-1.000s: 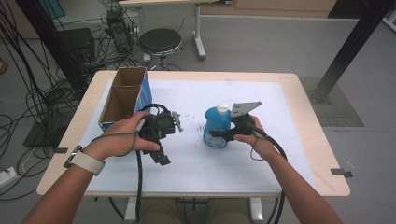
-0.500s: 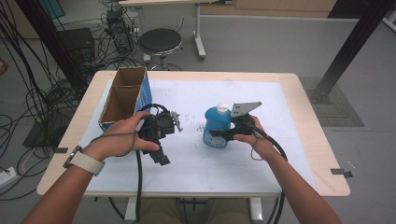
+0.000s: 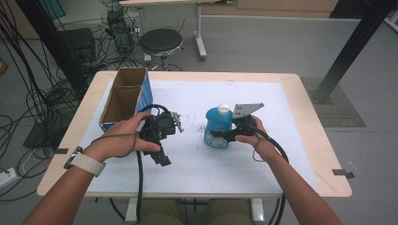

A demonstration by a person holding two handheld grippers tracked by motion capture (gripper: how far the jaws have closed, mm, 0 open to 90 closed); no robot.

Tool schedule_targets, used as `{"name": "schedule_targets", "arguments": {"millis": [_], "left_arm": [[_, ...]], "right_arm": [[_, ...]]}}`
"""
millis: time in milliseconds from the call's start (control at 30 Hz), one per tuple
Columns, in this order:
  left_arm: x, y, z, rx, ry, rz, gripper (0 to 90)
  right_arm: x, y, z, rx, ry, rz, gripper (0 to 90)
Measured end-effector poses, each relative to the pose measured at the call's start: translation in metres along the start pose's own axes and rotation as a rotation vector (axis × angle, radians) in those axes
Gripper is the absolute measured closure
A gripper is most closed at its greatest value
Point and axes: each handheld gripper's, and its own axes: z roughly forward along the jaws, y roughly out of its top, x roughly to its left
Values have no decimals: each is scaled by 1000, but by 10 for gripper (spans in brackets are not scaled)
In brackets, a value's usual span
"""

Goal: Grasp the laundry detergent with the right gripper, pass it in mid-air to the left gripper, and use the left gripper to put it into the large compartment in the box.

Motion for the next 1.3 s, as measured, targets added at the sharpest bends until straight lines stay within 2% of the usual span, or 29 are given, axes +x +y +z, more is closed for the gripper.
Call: {"name": "schedule_targets", "arguments": {"millis": [1300], "left_arm": [[0, 0, -2, -1, 2, 0, 95]], "right_arm": [[-1, 2, 0, 18, 4, 0, 437]]}}
